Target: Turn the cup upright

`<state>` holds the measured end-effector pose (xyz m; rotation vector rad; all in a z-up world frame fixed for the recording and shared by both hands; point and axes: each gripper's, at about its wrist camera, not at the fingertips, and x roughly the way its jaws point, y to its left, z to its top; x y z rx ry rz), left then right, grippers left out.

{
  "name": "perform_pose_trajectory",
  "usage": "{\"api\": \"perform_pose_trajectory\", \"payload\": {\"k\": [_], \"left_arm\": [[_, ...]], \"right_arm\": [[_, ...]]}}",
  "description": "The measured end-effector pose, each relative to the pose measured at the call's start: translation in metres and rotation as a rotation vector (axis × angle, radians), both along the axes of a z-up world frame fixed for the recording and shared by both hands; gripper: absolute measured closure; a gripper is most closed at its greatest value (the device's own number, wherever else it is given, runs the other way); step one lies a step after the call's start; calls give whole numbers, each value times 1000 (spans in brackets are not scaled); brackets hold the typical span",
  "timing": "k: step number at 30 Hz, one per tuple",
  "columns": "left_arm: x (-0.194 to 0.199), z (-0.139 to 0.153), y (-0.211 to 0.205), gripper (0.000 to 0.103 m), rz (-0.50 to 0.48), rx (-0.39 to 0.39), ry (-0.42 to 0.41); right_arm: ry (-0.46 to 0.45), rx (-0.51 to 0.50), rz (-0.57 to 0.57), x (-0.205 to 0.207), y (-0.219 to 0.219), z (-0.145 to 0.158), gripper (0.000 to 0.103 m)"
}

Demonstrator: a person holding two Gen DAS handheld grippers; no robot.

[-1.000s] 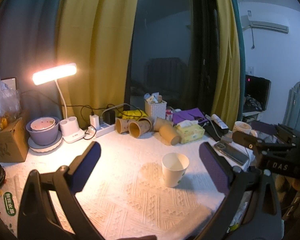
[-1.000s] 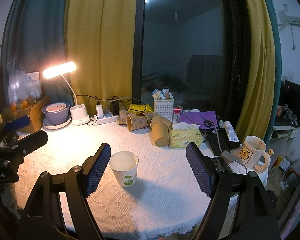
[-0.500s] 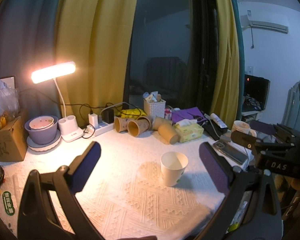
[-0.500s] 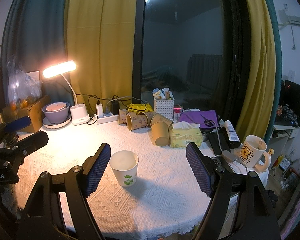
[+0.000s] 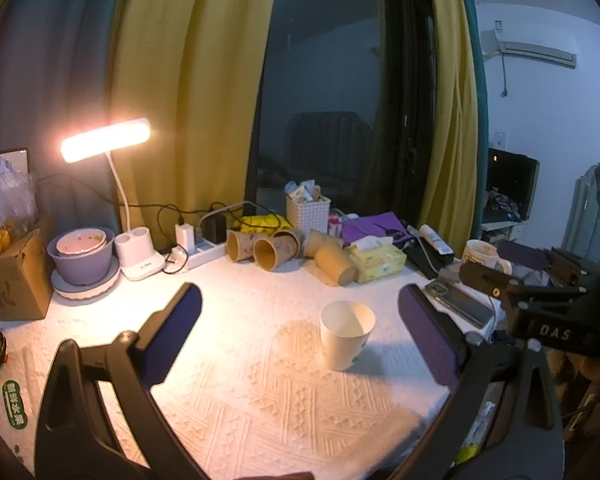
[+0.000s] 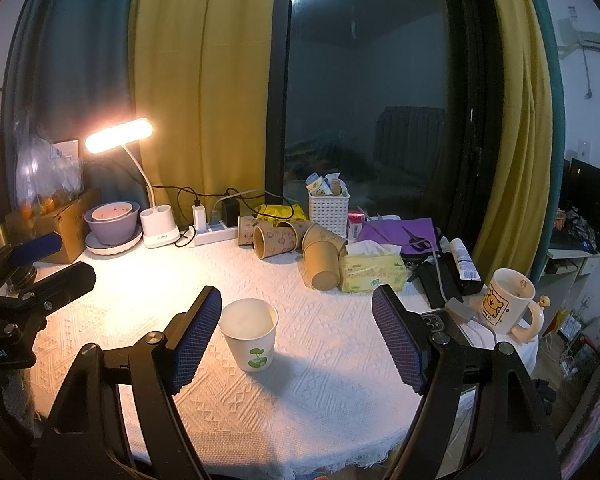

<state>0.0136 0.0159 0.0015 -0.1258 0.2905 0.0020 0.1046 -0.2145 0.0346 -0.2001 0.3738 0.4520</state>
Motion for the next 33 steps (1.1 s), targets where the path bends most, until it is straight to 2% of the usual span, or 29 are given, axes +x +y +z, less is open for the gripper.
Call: {"api": "perform_pose_trajectory", "payload": {"k": [33], "left_arm": [[2,0,4,4,-2,-7,5]], "right_arm": [[6,-3,2,-4,3,-5,22]]}}
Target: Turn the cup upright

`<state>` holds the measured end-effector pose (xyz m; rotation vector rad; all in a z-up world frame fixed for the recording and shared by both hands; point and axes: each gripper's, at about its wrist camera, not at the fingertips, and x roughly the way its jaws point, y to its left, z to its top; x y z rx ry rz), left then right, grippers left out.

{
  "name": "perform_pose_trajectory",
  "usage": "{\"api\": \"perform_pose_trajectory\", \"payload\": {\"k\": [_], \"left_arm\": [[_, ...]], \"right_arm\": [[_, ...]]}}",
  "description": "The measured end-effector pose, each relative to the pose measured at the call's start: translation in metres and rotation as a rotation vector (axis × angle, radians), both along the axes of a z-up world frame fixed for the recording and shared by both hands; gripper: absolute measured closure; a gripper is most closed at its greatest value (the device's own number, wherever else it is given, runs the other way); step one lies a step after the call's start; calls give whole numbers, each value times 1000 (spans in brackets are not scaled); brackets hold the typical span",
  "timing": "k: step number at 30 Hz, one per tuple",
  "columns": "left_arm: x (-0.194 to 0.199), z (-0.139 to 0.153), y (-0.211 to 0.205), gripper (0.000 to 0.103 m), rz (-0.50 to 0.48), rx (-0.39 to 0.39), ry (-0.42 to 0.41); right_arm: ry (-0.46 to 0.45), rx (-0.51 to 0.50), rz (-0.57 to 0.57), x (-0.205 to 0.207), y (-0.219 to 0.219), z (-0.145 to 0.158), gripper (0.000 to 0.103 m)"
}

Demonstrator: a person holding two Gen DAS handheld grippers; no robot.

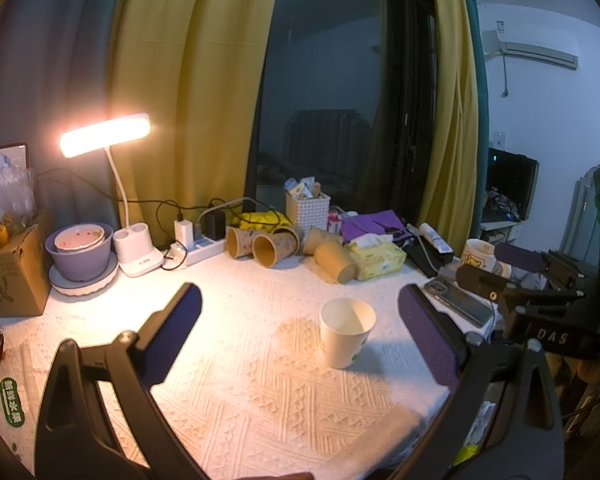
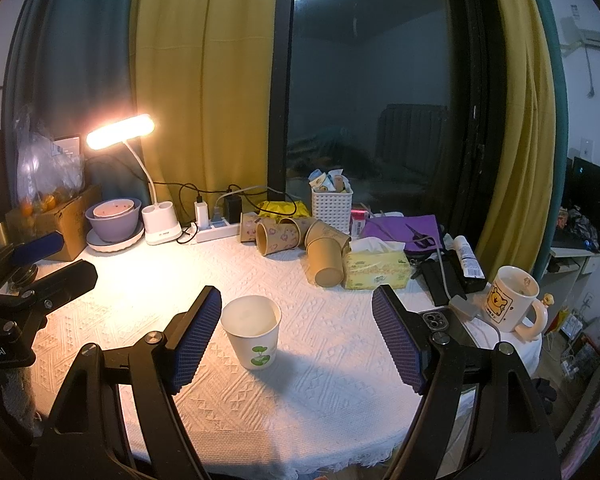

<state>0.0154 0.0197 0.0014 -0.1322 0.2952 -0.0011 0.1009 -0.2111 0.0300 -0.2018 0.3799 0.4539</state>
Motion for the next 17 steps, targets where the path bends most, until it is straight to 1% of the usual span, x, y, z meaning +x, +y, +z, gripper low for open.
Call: {"api": "perform_pose_trajectory", "payload": {"k": [12,17], "left_arm": [[0,-2,-2,4,-3,-2,2],[0,-5,-8,4,-35,-17,-17]], "right_arm": [[1,-1,0,0,-1,-1,22],[-1,-4,-1,-2,-1,-4,22]]}}
